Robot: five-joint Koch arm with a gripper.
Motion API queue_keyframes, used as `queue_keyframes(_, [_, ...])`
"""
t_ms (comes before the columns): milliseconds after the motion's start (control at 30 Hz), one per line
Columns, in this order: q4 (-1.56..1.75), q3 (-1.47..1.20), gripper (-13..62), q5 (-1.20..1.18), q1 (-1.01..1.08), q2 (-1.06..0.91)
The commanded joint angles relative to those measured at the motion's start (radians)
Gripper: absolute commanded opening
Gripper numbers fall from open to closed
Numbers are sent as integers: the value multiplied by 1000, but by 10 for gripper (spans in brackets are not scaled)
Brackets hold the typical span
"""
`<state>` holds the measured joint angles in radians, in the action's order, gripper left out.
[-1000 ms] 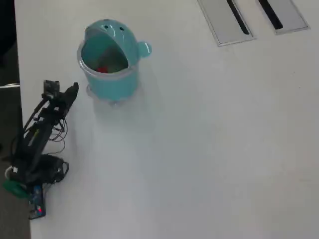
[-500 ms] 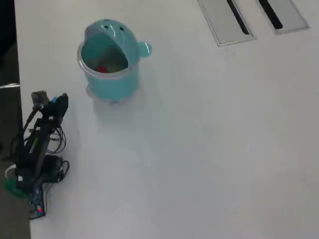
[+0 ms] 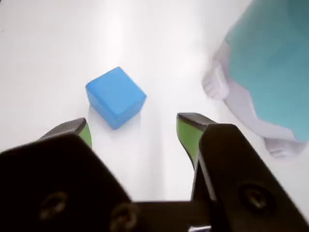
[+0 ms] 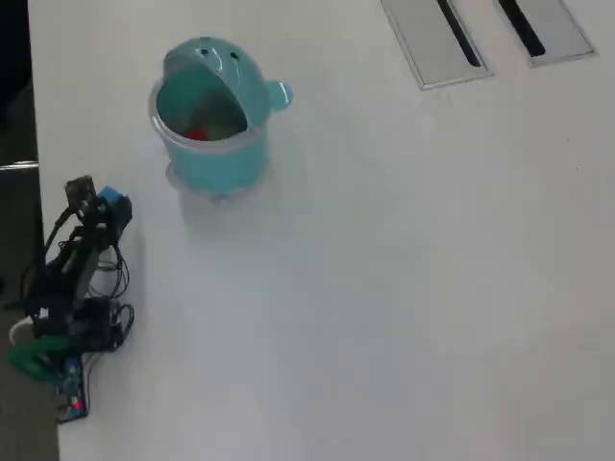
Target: Grasp RGB lego blocks and put them in the bin one by one.
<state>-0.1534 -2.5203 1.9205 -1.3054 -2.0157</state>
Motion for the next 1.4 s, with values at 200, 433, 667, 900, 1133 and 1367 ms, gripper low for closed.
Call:
queue_keyframes(200, [15, 198, 323, 12, -29, 176])
queue_keyframes(433, [46, 252, 323, 12, -28, 293])
queue_keyframes(667, [84, 295, 323, 12, -29, 396])
queue_keyframes(900, [124, 319, 271, 0, -25, 459])
queue_keyframes(1133, [95, 341, 194, -28, -37, 426])
queue_keyframes(1367, [28, 336, 193, -32, -28, 318])
